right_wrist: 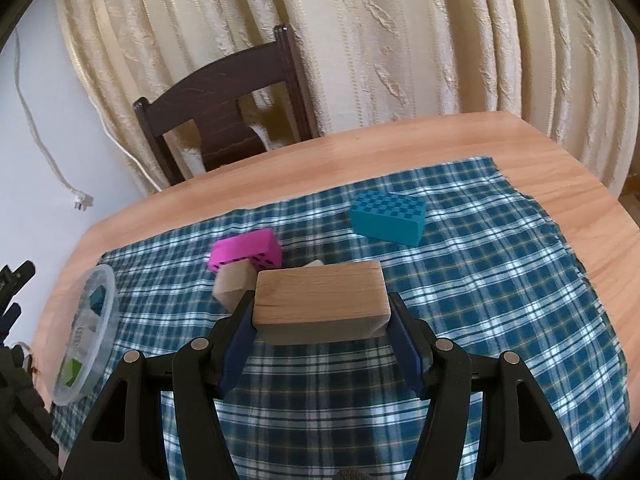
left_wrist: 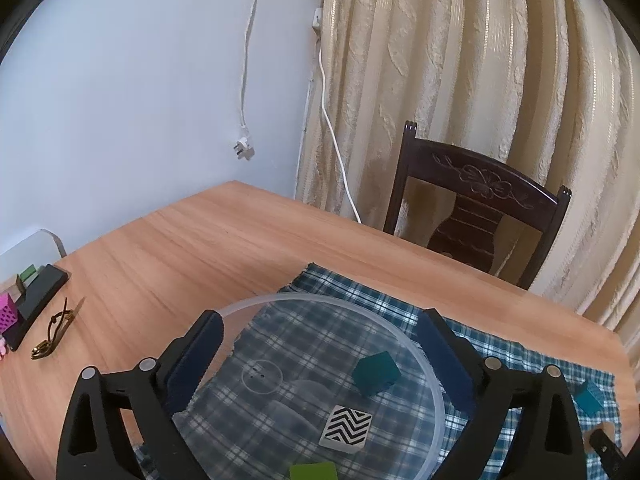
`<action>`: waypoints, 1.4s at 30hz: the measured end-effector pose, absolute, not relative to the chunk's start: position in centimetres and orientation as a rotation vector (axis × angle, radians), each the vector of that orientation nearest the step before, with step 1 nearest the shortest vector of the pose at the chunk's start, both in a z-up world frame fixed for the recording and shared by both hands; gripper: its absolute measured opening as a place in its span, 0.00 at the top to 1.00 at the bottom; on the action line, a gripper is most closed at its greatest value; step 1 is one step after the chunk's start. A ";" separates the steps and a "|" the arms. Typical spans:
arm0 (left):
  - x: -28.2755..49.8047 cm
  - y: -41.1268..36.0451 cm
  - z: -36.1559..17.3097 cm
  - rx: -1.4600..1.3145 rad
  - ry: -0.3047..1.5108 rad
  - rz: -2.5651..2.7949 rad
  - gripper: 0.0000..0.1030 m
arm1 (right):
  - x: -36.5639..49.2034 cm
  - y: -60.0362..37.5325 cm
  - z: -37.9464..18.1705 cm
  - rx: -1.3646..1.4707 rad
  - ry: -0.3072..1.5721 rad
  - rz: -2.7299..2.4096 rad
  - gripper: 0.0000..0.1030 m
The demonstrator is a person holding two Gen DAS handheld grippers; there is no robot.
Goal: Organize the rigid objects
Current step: 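Carry the wooden block into the clear bowl and open the right gripper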
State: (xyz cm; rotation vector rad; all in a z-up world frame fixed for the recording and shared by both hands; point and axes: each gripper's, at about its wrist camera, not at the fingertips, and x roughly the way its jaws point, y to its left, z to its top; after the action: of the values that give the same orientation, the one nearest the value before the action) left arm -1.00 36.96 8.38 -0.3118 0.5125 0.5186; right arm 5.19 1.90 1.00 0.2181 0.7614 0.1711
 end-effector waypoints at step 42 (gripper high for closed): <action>-3.5 39.7 9.2 -0.402 0.438 0.590 0.01 | 2.2 21.9 4.1 0.030 0.713 0.724 0.38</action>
State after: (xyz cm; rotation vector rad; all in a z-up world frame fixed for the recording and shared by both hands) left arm -3.50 39.68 9.18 -0.4023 0.4383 0.5896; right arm 2.17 21.94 4.14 0.0300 0.7132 0.7243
